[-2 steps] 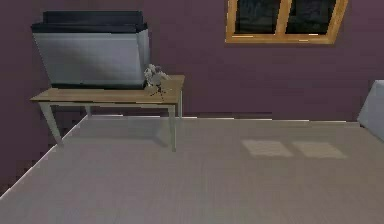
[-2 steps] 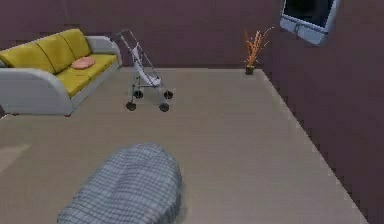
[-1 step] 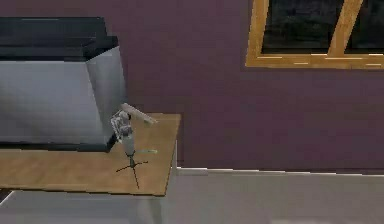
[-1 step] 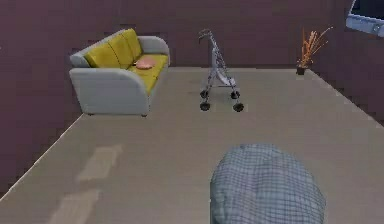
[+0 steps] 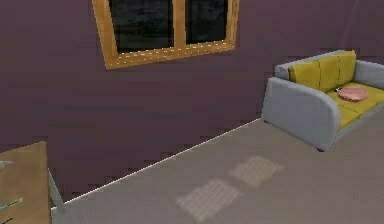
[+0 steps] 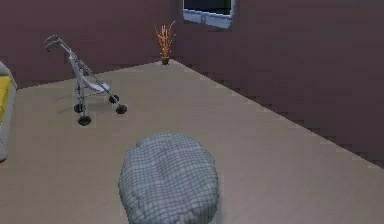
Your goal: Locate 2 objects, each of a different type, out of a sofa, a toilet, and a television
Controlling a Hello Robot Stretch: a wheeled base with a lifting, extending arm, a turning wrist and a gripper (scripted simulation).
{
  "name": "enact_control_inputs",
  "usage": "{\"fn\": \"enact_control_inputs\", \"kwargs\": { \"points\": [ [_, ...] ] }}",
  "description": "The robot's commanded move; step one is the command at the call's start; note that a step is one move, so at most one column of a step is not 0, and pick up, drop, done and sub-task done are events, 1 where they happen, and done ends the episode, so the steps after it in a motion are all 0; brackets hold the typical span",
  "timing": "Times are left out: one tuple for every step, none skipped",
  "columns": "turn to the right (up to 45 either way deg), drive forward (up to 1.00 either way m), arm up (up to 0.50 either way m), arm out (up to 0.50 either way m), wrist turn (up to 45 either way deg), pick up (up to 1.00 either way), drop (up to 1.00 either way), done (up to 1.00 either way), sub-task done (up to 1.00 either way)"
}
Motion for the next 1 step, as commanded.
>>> {"fn": "enact_control_inputs", "kwargs": {
  "points": [
    [3.0,0.00,0.00,0.00,0.0,0.00,0.00,0.00,0.00]
  ]
}}
